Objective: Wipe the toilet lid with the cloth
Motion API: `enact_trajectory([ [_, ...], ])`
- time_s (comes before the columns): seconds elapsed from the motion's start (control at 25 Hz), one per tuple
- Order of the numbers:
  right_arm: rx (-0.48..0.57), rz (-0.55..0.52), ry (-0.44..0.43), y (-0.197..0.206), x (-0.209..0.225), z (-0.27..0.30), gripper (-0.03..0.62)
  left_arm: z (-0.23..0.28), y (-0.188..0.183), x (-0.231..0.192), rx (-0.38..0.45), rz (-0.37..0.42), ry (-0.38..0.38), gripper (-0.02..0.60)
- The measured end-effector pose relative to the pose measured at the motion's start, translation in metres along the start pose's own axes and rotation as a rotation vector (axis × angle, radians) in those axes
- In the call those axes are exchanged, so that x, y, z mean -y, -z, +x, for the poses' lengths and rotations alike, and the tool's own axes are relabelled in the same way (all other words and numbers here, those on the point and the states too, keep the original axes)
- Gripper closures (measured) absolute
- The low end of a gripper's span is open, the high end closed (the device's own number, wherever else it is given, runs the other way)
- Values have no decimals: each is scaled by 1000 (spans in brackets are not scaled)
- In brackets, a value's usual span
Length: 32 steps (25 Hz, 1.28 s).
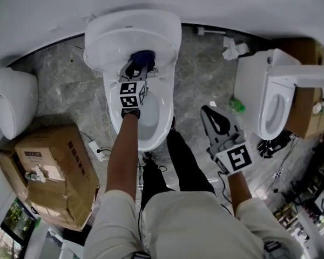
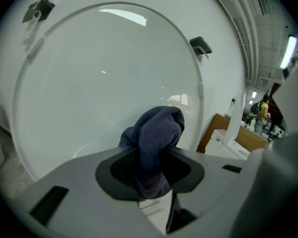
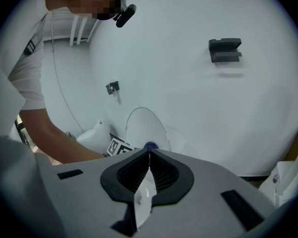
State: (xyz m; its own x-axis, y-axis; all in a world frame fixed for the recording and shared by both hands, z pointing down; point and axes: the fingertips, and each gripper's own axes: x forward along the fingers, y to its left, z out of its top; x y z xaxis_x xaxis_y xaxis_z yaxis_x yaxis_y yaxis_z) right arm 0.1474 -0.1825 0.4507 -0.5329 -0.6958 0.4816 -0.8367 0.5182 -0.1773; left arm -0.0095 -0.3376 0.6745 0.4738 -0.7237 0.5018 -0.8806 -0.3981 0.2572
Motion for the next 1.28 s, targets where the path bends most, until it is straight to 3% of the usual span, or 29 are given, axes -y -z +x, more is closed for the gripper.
enact_trajectory([
  [0.12, -11, 13, 12, 7, 7, -4, 563, 19, 2, 47, 0, 0, 77, 459],
  [0.28, -32, 20, 23, 18, 16, -8, 563, 38, 26, 79, -63, 17, 115, 459],
  [0.64, -67, 31, 14, 37, 27, -8, 563, 60, 84, 65, -255, 49, 131, 459],
  [0.96, -80, 22, 8, 43, 30, -1, 564, 53, 113, 12, -360, 16, -2, 459],
  [1.28, -106, 31, 1, 56, 28, 6, 563, 14, 105, -74, -347, -78, -194, 459],
])
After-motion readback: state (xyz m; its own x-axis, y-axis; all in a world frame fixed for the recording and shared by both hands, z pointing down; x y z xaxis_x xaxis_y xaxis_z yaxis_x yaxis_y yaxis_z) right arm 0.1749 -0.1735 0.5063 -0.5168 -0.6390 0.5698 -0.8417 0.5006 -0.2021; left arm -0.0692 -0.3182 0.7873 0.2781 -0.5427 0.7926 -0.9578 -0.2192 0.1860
